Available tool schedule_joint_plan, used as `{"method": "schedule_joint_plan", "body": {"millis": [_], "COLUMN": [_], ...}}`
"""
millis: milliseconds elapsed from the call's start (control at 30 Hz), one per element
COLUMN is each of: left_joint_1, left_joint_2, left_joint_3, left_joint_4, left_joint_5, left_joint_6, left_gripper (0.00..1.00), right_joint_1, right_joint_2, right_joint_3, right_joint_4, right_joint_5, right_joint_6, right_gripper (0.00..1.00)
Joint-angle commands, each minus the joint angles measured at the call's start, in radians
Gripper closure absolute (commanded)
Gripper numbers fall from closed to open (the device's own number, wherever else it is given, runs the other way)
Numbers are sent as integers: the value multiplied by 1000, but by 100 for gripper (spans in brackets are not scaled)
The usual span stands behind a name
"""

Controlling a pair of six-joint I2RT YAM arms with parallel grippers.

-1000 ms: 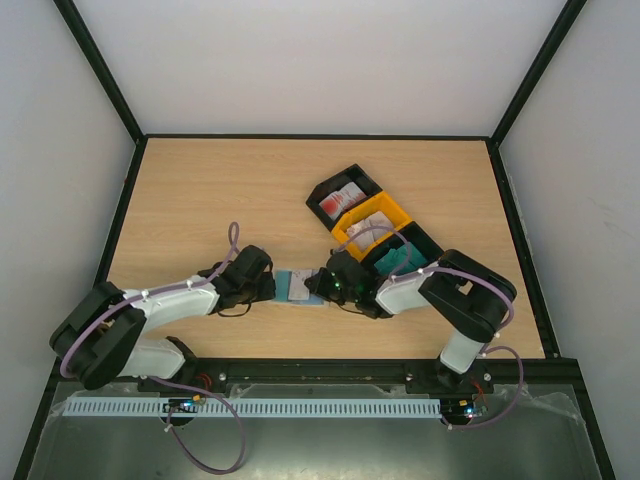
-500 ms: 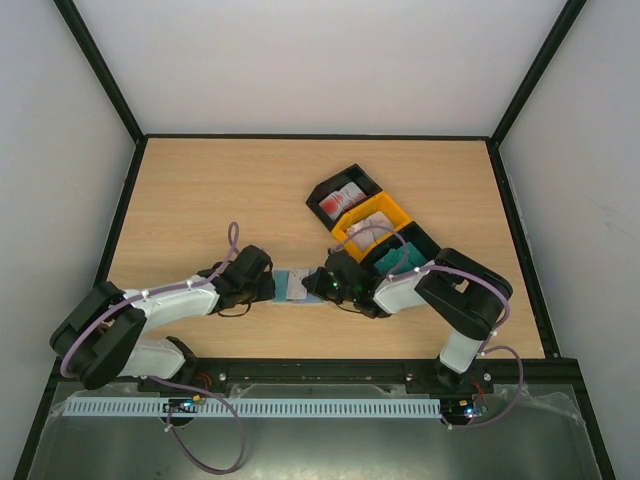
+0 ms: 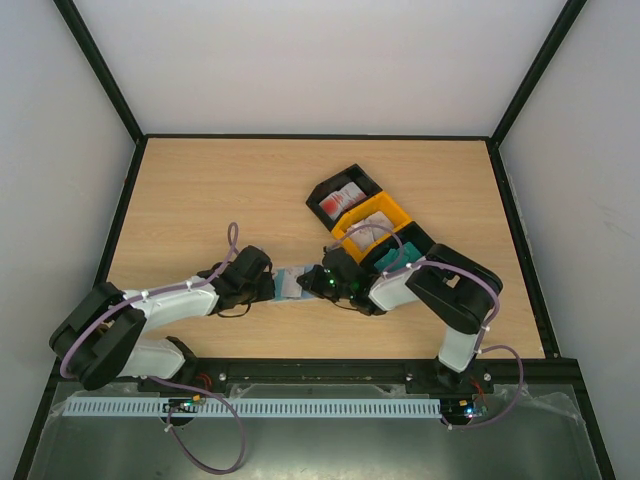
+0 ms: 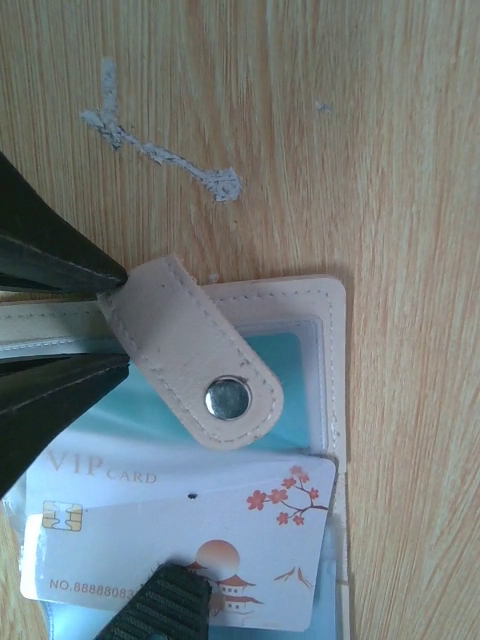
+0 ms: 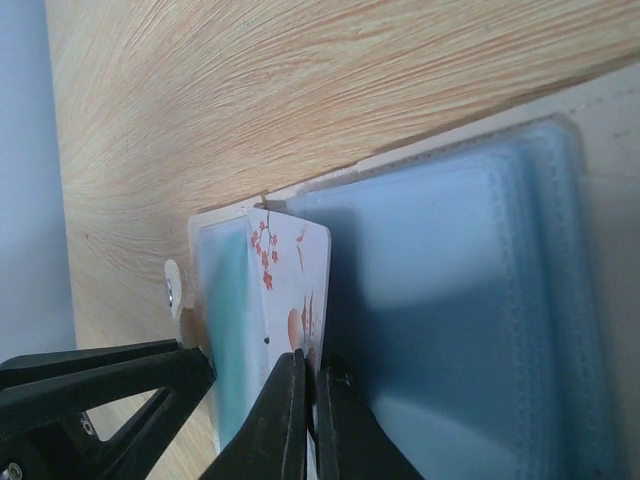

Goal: Put the credit cards into the card holder
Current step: Insert the credit card into the card holder.

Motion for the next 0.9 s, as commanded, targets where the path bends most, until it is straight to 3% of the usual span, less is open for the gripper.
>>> {"method": "schedule_joint_plan", "body": {"millis": [0, 200, 567, 867], "left_joint_1": [-5, -5, -5, -4], "left_joint_2": [30, 31, 23, 16], "left_joint_3": [-27, -26, -16, -15], "left_joint_4": [-16, -17, -46, -57], "left_joint_5": [50, 46, -5, -31], "left_joint_6": [0, -7, -23, -19], "left_gripper": [81, 81, 81, 81], "right_joint_1": [19, 19, 15, -53], "right_joint_2": [62, 50, -12, -51], "right_joint_3": [6, 20, 94, 94], "right_joint_4": [-44, -97, -454, -569], "right_joint_5": [-60, -76, 27, 14], "right_joint_6": [0, -43, -161, -238], "right_gripper": [98, 98, 98, 98]}}
